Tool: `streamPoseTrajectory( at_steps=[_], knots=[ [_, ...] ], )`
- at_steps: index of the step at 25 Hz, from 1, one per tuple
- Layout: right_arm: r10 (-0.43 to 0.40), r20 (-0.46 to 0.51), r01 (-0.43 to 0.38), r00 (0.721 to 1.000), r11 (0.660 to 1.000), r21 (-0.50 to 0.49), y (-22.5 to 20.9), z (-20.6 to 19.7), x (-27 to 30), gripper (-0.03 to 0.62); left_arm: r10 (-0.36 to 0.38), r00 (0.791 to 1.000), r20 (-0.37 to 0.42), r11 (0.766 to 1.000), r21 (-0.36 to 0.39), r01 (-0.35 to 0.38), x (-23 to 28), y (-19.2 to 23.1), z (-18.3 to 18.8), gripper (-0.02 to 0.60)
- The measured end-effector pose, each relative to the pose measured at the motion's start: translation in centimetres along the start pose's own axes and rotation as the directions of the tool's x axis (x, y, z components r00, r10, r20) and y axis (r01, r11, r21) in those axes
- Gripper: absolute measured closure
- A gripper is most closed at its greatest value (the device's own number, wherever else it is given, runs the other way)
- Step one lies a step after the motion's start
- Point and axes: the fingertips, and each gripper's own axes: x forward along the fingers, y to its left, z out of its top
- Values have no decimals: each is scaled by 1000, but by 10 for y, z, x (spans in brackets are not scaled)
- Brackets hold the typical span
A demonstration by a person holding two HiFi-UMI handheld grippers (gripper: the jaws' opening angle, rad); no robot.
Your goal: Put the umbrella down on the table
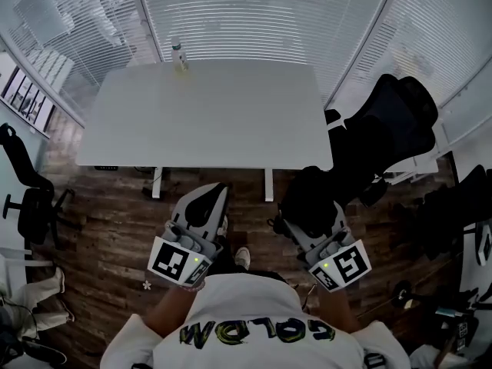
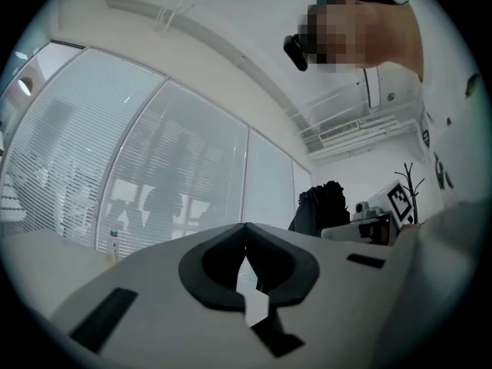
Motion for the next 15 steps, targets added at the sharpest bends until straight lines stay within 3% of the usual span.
streamPoseTrajectory(
  at_steps=[15],
  knots=[
    [-11, -5, 11, 1000, 1000, -15, -50, 4, 116, 338, -8, 1000, 6, 1000, -22, 9, 69, 108, -8, 571]
  ],
)
